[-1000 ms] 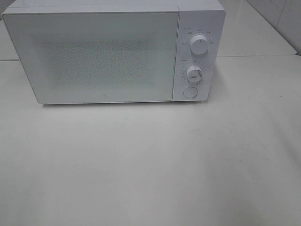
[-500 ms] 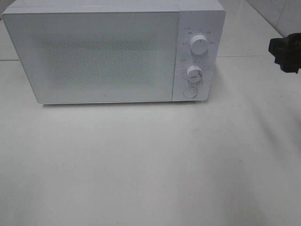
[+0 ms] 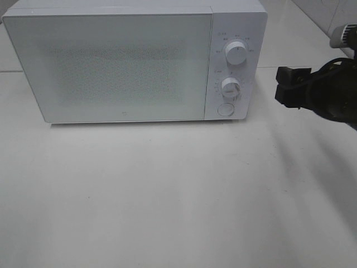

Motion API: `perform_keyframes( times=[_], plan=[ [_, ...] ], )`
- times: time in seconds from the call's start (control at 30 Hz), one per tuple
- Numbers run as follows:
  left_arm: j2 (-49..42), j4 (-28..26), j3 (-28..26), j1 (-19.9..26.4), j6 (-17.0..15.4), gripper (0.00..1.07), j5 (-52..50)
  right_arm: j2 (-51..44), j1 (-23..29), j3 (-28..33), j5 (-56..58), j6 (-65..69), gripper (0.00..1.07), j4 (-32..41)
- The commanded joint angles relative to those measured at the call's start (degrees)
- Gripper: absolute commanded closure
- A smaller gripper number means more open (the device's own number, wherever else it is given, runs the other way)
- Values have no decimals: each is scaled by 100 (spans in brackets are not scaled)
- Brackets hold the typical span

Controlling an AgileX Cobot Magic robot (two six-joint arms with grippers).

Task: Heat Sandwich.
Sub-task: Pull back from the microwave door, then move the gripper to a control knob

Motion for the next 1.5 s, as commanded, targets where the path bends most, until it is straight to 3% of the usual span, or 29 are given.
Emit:
perform_keyframes(
  times=[0.03, 0.63, 1.5],
  plan=[
    [-155, -23, 11, -29, -34, 5, -63, 309, 309, 0, -579, -86, 31, 413],
    [-155, -23, 11, -29, -34, 5, -63, 1690, 1570, -183, -2068, -229, 31, 2086],
    [-155, -23, 11, -29, -34, 5, -63, 3054, 1616, -1736, -1667, -487, 31, 2114]
  ],
)
